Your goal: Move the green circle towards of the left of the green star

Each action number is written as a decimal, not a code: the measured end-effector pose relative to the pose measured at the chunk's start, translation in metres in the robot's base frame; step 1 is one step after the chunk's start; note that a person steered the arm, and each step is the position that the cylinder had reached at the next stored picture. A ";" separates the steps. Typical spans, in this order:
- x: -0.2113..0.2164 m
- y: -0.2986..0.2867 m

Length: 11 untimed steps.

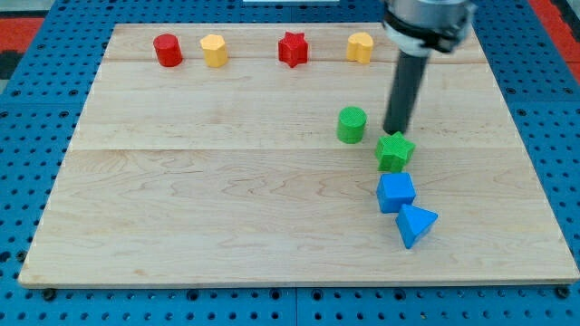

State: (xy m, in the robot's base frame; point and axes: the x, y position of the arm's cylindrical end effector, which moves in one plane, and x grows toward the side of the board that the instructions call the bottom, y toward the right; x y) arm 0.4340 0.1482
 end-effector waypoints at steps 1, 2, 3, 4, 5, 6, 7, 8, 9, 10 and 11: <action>0.036 0.007; -0.016 0.020; -0.052 -0.046; -0.032 -0.076; 0.001 -0.076; -0.006 -0.127; -0.022 -0.205; 0.003 -0.208; 0.004 -0.106; 0.010 -0.099; -0.022 -0.103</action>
